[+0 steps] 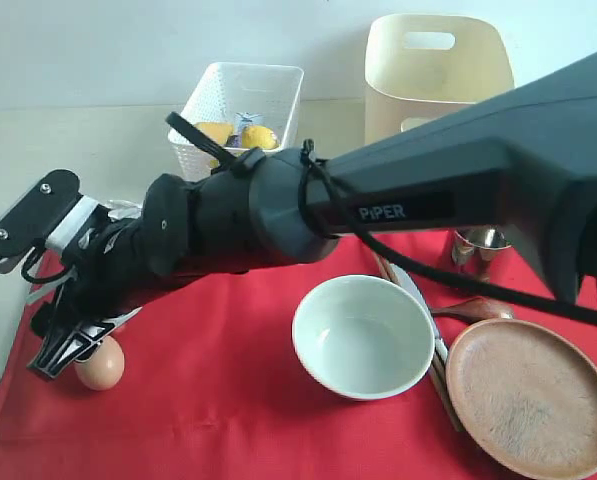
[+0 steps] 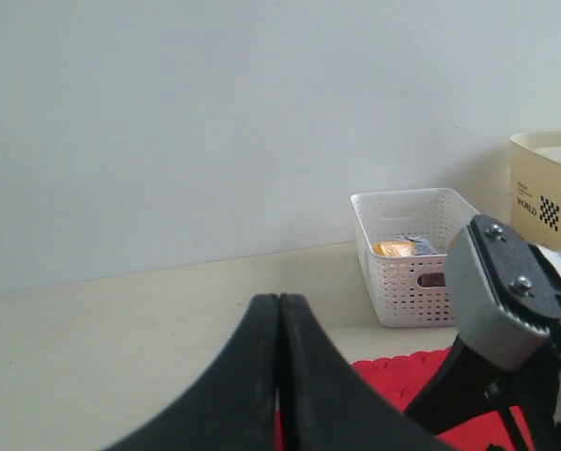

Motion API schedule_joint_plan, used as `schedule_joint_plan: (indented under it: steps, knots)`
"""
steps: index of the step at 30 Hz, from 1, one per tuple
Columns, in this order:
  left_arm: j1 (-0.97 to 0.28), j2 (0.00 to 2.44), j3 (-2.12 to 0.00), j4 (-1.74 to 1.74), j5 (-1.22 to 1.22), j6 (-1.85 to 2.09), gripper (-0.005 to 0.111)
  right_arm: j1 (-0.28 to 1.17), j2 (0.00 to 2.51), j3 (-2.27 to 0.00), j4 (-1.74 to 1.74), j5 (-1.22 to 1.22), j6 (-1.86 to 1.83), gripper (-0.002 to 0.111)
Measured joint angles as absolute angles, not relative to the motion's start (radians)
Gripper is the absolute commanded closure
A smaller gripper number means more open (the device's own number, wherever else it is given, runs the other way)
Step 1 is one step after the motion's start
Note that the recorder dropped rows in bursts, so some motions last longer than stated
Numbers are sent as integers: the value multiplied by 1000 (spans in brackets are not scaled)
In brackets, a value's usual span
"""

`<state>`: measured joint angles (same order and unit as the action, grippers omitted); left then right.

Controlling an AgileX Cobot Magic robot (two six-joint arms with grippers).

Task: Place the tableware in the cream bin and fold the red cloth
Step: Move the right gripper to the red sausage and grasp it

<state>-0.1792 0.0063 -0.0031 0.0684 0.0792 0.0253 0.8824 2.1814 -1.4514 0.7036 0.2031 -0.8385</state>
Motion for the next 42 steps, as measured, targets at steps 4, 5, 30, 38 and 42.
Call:
schedule_joint_plan:
  steps: [4,5,30,38,42]
  knots:
    - [-179,6,-3,68,79,25,106,882,2205,-1451,704,173,-843,39]
    - [-179,6,-3,68,79,25,106,882,2211,-1451,704,168,-843,39]
    - [-179,6,-3,68,79,25,106,882,2358,-1606,700,115,-849,95]
    - [-179,6,-3,68,79,25,106,882,2350,-1606,700,119,-849,74]
    - [-179,6,-3,68,79,25,106,882,2332,-1606,700,121,-849,60]
